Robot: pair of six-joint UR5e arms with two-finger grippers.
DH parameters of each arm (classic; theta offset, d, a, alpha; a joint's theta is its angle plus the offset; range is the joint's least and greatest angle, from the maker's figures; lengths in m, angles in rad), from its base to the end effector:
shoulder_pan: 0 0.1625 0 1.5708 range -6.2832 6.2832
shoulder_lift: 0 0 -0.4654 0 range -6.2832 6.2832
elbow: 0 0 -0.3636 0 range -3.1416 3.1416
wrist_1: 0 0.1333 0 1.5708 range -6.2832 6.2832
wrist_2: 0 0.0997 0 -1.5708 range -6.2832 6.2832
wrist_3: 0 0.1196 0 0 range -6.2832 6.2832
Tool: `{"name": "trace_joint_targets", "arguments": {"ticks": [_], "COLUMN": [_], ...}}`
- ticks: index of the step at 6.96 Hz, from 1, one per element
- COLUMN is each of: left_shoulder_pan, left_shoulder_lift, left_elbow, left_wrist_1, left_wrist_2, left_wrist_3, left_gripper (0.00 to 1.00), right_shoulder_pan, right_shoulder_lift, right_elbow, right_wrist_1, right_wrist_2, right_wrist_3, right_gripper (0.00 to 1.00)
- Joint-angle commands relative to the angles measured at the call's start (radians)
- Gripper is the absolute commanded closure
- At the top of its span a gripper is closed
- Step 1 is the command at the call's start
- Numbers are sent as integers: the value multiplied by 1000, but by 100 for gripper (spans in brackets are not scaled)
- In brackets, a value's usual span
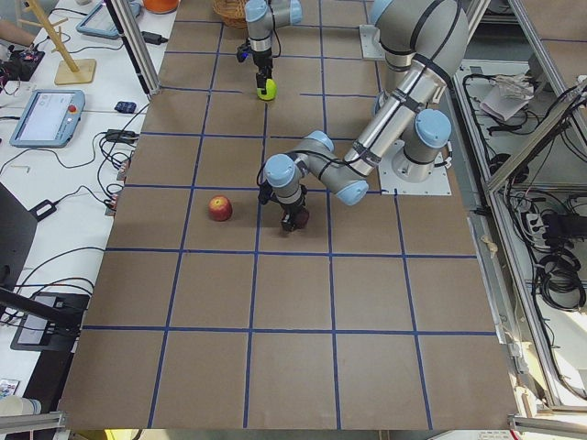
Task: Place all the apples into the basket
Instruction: 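Carry green apple into basket with right while left moves purple apple center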
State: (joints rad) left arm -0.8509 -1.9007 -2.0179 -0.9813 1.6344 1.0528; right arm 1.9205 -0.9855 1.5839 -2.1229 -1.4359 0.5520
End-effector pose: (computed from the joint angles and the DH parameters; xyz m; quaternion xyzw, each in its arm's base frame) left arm 0.2257 -0.4481 0.2120 -0.1678 -0.9809 -0.0837 0.0525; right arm 0.3636 -0.5610 0.2226 0.1023 0.9922 0.0501 0.0506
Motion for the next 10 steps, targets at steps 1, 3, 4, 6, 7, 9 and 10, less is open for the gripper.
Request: {"name": "trace_joint_targets", "arguments": {"ticks": [1, 3, 4, 6, 7, 9, 10], "left_shoulder_pan": [-87, -276, -366, -596, -726, -949, -999], "left_shoulder_lift": [28, 19, 14, 6, -10, -113, -182], "left_elbow": [63, 340, 420, 426, 427, 388, 355], "left_wrist_1": [-23, -369, -463, -456, -423, -119, 64], "left_wrist_2": [2, -7, -77, -111, -120, -198, -202], "left_wrist_3": [-202, -592, -761, -1170, -1388, -1767, -1904], "left_gripper": [81, 81, 81, 81, 80, 75, 74], "right_shoulder_pan": [0, -11, -49, -282, -402, -594, -653], "right_shoulder_lift": [8, -37, -95, -188, -193, -167, -153], "right_elbow": [-4, -16, -15, -63, -115, -172, -197], "right_wrist_1": [-5, 17, 65, 206, 237, 229, 221], "right_wrist_2": [-3, -15, -27, -141, -147, -211, -222], "right_wrist_3": [3, -13, -21, -197, -366, -667, -748], "right_gripper": [59, 100, 100, 100, 100, 100, 100]}}
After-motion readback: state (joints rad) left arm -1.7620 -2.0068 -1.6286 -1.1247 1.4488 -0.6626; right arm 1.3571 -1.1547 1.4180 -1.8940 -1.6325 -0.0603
